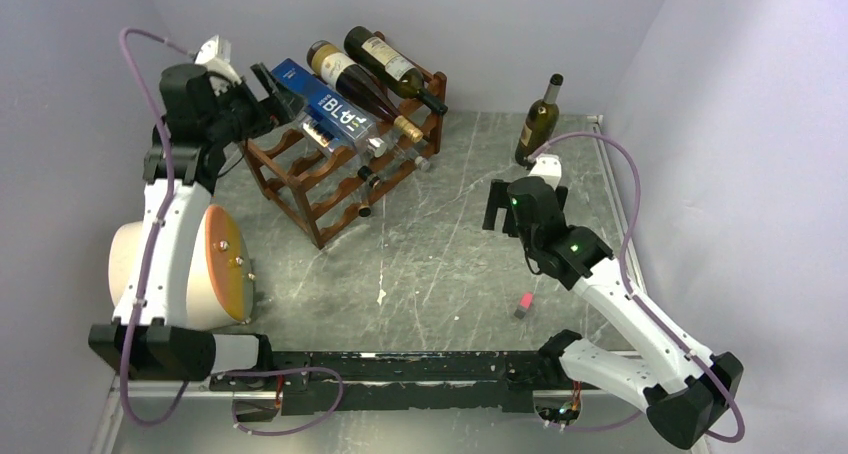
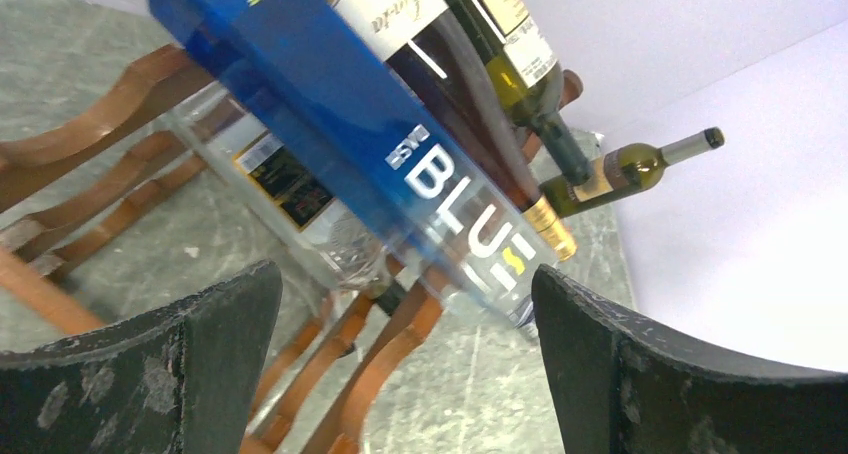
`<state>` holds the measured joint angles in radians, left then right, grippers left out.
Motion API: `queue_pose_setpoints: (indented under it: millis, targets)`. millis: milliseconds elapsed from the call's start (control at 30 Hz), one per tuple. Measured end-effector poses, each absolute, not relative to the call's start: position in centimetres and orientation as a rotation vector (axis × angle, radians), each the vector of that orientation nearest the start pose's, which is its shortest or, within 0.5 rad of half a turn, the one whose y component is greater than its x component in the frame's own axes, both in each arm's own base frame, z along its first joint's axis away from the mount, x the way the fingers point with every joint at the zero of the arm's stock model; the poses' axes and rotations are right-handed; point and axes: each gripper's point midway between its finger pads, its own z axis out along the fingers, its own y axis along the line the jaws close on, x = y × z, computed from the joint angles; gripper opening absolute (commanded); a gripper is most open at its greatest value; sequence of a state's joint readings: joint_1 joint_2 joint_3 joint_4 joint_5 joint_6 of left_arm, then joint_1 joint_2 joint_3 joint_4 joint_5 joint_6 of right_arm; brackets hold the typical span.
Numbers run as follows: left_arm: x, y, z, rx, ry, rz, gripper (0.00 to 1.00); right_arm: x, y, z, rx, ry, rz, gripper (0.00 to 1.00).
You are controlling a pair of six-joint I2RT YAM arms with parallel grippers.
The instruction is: Take the wine bottle off the wine rack
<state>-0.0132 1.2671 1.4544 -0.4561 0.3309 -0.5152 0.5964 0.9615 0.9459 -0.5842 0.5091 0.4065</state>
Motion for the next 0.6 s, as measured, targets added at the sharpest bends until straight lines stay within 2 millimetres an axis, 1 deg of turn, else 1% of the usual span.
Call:
queue_pose_setpoints:
  millis: [33, 100, 167, 267, 367, 467, 600]
  targets:
    - [38.9, -8.7, 37.6, -0.251, 1.885, -0.674, 0.98, 27.4, 9.9, 21.5, 0.107, 2.105, 0.036, 1.00]
    - [39.9, -9.8, 38.1, -0.274, 1.914, -0.678, 0.98, 27.2, 9.4, 20.9, 0.149, 2.121, 0.010, 1.00]
    - [40.7, -10.6, 37.9, -0.305, 1.953, -0.670, 0.98, 26.9, 8.8, 20.6, 0.190, 2.128, -0.016, 1.00]
    - [42.2, -11.2, 37.0, -0.380, 2.019, -0.611, 0.98, 26.6, 8.1, 20.1, 0.233, 2.140, -0.053, 1.00]
    - [43.5, -11.5, 35.8, -0.448, 2.067, -0.523, 0.98, 26.3, 7.7, 19.8, 0.241, 2.161, -0.083, 1.00]
    - [44.3, -11.7, 34.2, -0.505, 2.104, -0.434, 0.98, 26.3, 7.6, 19.8, 0.244, 2.160, -0.093, 1.00]
    - [45.2, -11.5, 32.7, -0.564, 2.129, -0.356, 0.98, 26.3, 7.4, 19.9, 0.244, 2.154, -0.103, 1.00]
